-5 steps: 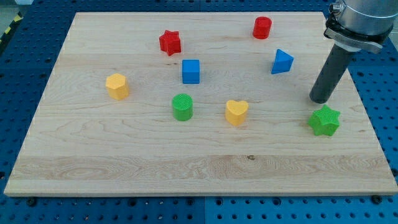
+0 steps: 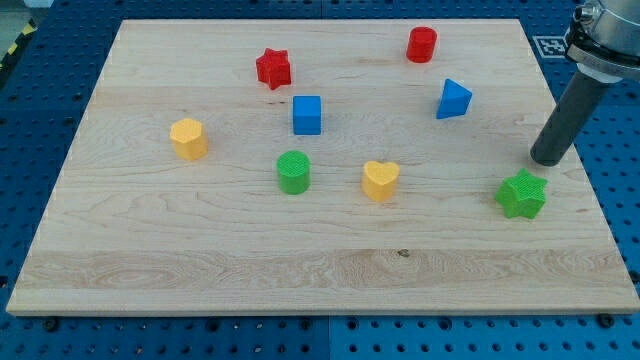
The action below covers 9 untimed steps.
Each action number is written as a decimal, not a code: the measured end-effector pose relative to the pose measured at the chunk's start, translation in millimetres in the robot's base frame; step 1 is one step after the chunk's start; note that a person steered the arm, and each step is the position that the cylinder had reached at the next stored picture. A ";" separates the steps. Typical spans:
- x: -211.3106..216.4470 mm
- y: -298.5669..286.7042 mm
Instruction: Push the green star towards the right of the yellow heart
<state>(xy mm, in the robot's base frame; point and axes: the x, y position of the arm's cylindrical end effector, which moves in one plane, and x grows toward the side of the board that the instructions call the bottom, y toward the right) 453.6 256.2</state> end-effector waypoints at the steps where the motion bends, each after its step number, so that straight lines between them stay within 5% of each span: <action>1: 0.0 15.7; 6: 26.3 60.6; 9: 43.2 10.5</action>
<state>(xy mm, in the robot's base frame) 496.8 266.7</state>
